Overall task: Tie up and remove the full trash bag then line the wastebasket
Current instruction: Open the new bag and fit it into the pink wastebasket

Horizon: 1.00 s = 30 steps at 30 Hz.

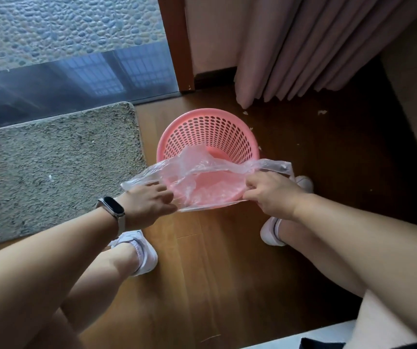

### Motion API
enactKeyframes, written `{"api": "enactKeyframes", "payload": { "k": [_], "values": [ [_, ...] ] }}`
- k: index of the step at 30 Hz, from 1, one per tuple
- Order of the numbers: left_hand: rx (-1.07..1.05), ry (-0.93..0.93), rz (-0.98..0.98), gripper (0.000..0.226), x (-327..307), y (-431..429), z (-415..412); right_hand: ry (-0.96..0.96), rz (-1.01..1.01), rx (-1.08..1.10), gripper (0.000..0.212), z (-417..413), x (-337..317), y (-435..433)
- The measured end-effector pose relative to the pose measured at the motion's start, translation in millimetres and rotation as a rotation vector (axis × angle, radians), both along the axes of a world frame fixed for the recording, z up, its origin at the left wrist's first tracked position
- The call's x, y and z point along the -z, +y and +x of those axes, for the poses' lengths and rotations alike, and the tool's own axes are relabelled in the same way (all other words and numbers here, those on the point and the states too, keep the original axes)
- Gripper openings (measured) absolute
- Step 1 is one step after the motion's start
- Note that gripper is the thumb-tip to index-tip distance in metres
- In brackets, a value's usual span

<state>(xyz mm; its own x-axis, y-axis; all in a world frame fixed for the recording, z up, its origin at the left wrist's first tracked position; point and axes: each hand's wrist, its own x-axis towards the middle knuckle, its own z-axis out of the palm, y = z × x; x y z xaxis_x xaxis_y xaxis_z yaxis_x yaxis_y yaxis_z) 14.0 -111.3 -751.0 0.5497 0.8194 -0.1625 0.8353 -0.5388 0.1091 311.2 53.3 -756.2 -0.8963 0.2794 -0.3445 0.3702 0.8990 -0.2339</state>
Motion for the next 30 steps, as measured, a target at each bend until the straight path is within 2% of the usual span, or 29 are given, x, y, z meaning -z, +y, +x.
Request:
{"api": "enactKeyframes", "payload": {
  "k": [1,3,8,12,16,19,23,26,30],
  "values": [
    [0.063,0.028,0.013,0.015,2.1,1.6,-0.6,-0.011,-0.003,-0.011,0.030,2.2,2.1,0.4],
    [0.133,0.073,0.021,0.022,6.7,5.5,-3.9,-0.042,-0.004,-0.040,0.037,6.2,5.1,2.2],
    [0.076,0.131,-0.033,0.027,18.7,6.0,-8.4,-0.153,0.030,-0.052,0.047,17.2,17.8,11.8],
    [-0.165,0.086,-0.043,0.023,21.2,8.4,-21.3,-0.140,-0.029,0.208,0.035,22.5,24.8,19.8],
    [-0.336,-0.019,-0.123,0.033,20.4,11.6,-24.2,0.033,-0.349,0.580,0.031,10.8,29.6,21.7],
    [-0.567,-0.181,-0.152,0.048,25.4,14.2,-20.6,0.132,-0.479,0.800,0.040,-0.4,34.9,22.7],
    [-0.917,-0.354,-0.233,0.048,39.1,24.1,-11.1,0.222,-0.443,0.960,0.046,-15.8,46.3,28.7],
    [-1.110,-0.498,-0.269,0.051,46.4,30.2,1.2,0.207,-0.440,1.078,0.054,-26.3,54.3,29.6],
    [-1.214,-0.594,-0.323,0.042,55.1,35.6,4.5,0.193,-0.446,1.116,0.063,-25.5,58.8,27.8]
  ]
}}
